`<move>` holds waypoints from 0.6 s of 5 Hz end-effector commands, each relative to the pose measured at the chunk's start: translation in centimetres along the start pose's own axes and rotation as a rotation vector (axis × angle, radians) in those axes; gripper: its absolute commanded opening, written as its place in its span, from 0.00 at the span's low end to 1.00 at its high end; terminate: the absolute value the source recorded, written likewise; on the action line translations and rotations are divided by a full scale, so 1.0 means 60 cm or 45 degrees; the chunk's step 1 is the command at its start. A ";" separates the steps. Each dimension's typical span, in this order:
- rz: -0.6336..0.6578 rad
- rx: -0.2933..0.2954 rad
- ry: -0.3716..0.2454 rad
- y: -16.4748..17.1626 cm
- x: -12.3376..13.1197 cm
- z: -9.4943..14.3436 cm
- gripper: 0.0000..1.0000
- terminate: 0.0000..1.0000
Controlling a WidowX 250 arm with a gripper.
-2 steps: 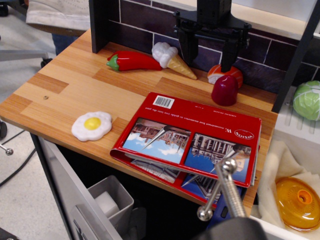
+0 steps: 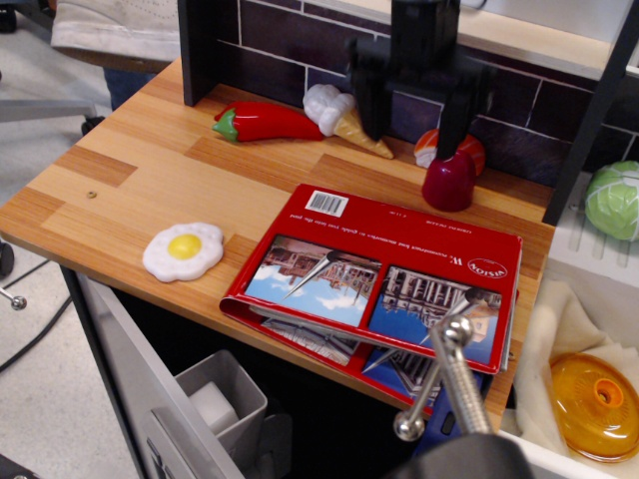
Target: Open book
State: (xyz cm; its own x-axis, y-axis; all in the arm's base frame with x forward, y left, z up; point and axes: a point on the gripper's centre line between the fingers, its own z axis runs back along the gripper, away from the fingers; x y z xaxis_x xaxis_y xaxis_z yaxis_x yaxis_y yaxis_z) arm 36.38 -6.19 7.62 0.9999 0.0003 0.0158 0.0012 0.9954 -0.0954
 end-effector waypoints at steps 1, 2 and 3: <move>0.048 0.107 -0.016 -0.092 -0.062 0.015 1.00 0.00; 0.079 0.226 -0.043 -0.146 -0.081 0.006 1.00 0.00; 0.075 0.348 -0.078 -0.165 -0.081 -0.016 1.00 0.00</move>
State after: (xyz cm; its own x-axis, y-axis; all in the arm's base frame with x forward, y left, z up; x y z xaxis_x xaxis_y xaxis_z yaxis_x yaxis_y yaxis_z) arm 30.83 -15.91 5.49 0.9990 0.0348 0.0284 -0.0403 0.9740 0.2227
